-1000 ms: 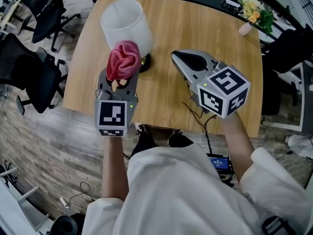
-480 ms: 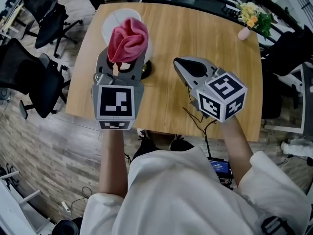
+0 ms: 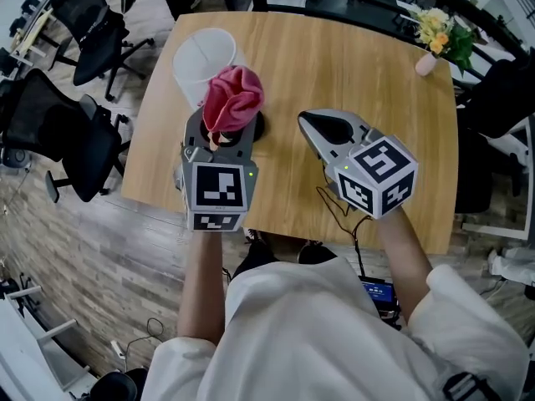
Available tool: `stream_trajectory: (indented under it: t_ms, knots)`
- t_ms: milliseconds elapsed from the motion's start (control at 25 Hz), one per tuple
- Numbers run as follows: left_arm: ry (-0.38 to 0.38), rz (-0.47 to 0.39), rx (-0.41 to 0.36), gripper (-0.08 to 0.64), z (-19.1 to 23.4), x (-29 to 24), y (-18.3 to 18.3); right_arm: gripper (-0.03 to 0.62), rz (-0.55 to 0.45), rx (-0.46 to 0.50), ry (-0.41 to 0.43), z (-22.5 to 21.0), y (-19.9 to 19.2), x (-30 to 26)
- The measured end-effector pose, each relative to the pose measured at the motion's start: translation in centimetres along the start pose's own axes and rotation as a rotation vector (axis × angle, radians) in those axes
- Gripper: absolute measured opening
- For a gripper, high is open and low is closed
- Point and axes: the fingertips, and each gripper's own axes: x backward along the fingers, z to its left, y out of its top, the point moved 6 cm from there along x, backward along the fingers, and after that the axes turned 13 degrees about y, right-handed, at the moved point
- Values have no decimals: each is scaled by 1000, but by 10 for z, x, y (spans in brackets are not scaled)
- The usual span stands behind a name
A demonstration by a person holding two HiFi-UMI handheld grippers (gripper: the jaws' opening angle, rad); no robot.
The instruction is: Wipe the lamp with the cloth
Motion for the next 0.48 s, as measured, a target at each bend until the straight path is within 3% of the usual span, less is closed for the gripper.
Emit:
stream_trajectory:
  t_ms: [240,480]
  knots:
    - [-10,109,23,180,-17,-8,-29,5,-5,-12,40,-10,-6,2]
    - [-19,221,-12,180,-37,-14,-56,5,-3,-40,78,-18,-18,5]
